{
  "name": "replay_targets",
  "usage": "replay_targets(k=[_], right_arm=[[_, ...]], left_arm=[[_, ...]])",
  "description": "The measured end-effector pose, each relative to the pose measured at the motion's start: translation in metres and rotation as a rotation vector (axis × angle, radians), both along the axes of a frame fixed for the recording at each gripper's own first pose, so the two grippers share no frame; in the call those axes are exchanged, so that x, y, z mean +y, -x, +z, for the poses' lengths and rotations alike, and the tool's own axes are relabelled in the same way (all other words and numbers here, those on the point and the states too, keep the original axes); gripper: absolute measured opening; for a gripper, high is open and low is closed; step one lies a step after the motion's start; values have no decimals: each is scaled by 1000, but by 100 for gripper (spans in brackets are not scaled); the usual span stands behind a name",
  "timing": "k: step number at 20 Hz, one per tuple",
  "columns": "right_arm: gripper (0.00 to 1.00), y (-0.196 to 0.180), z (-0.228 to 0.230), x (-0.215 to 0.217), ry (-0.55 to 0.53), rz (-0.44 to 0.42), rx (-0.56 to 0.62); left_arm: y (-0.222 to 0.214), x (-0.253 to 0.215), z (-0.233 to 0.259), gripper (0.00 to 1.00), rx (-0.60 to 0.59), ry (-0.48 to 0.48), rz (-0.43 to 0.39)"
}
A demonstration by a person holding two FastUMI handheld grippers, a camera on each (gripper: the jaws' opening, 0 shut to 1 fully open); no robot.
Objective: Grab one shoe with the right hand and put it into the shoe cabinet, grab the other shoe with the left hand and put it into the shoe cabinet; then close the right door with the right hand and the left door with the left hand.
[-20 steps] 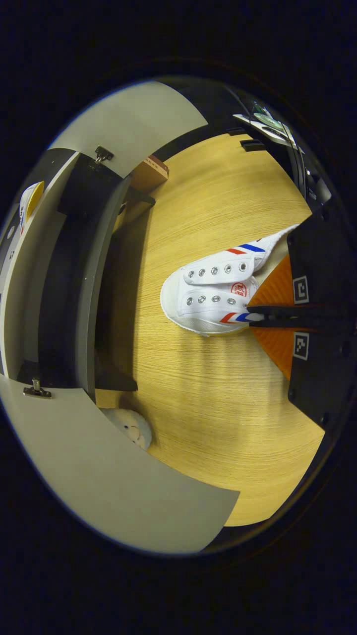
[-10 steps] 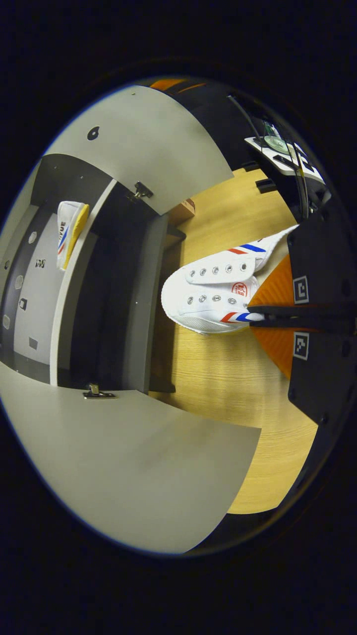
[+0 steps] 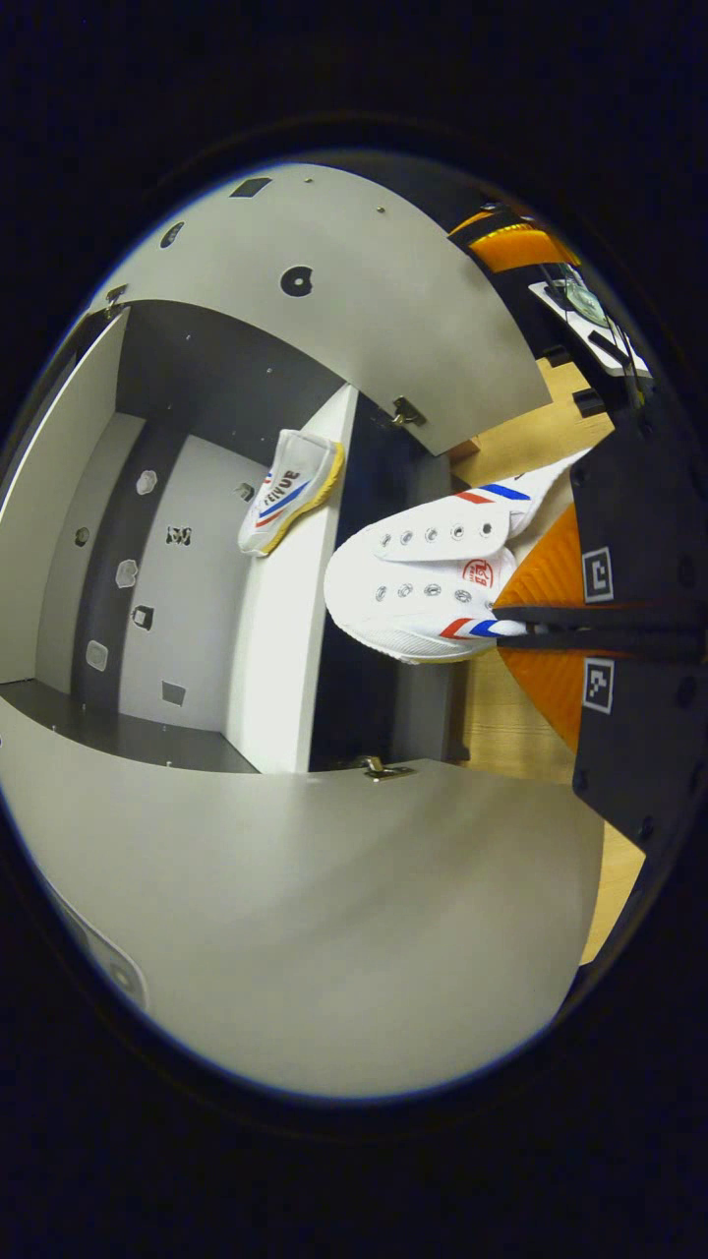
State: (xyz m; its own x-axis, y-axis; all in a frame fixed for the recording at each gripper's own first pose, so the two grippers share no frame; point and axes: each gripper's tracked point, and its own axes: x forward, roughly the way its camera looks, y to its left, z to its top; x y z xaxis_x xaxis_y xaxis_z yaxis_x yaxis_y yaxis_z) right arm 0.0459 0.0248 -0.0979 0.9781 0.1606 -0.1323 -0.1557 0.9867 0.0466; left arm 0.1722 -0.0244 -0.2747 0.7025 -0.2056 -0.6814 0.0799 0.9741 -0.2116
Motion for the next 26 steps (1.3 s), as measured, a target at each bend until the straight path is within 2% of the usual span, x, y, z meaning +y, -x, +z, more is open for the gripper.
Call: replay_targets(k=[4,6,9,12,17,22,26], right_arm=[[93,-13,-1,-5,-8,-7,9],[93,-15,-2,-8,-7,-5,13],[93,-18,-1,-10,-11,4,10],[94,-22,-3,-12,-23,8,12],[93,-31,-3,-16,-59,8,27],[93,-37,-3,-21,-66,-2,29],[93,-40,-8,-23,-65,-8,43]], left_arm=[[-48,-4,41,7,-75,10,11],[-73,-4,54,6,-107,-17,12],[-106,-3,74,6,-113,-33,12],[-149,-6,71,6,-101,-41,33],[-208,1,56,6,-87,-139,56],[-231,-7,25,6,-9,-90,65],[-236,-3,10,6,28,-104,71]])
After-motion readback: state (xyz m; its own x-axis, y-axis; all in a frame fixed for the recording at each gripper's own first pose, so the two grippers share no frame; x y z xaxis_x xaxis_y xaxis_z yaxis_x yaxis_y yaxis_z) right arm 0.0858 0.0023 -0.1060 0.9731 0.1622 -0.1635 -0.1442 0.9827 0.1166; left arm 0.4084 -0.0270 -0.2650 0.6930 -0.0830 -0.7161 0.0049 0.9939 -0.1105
